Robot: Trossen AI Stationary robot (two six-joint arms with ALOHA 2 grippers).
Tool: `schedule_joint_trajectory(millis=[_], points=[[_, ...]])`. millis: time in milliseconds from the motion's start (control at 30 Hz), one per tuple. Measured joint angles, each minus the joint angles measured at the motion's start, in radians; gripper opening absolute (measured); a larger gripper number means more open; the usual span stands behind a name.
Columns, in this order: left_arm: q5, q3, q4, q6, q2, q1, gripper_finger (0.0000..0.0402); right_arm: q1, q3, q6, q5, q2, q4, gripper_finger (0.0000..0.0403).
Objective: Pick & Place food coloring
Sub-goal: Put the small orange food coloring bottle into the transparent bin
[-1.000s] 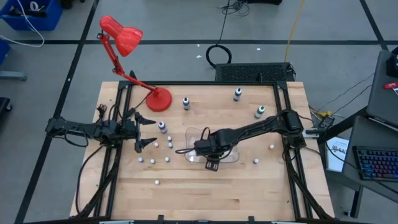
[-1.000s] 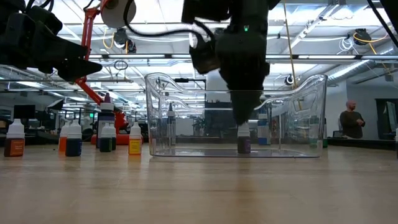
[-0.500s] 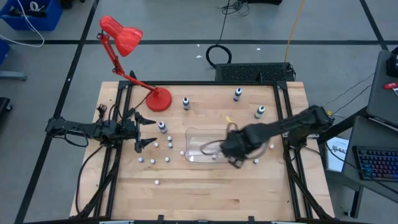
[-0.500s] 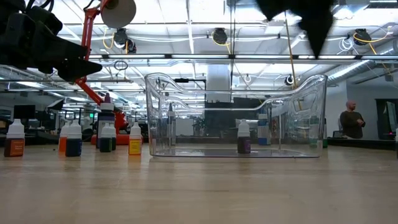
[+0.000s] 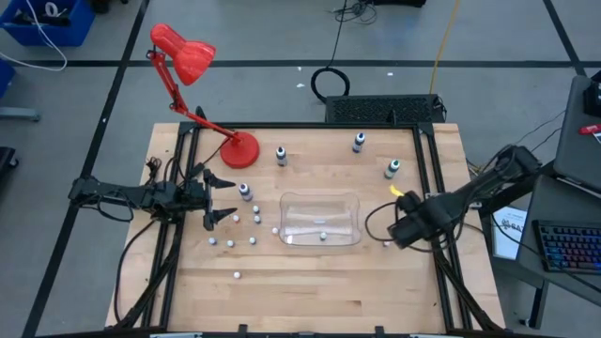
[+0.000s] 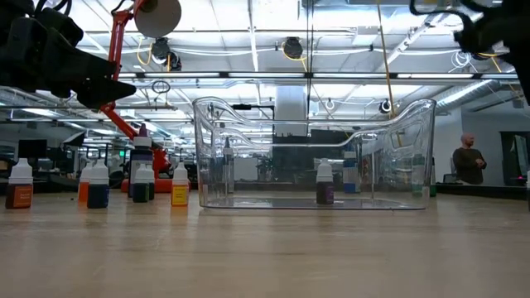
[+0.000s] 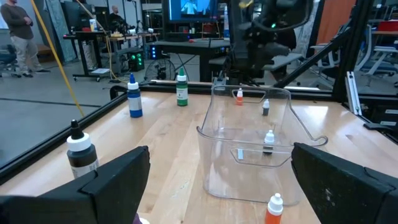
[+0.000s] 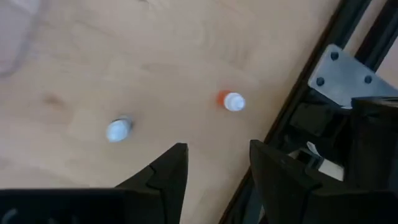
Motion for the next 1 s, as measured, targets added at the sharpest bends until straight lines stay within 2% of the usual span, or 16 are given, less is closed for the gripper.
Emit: schedule_joint_trajectory(millis=[300,533,667,1000], points=[[0.000,0.000,0.000,0.000,0.000,0.000,0.0388,-0.016,-0.279,0.031,-0.035,-0.161,0.260,0.0160],[0.000,0.000,0.001,0.000,0.000,0.000,0.0388,-0.032,-0.283,0.041,-0.002,-0.166,0.287,0.0160],[0.000,0.000,0.001,0.000,0.006,0.000,0.0388,-0.057,-0.285,0.070,-0.047,-0.164,0.300,0.0160],[0.000,0.000,0.000,0.000,0.012,0.000,0.0388,-0.075,-0.285,0.025,-0.051,-0.164,0.328,0.0160]])
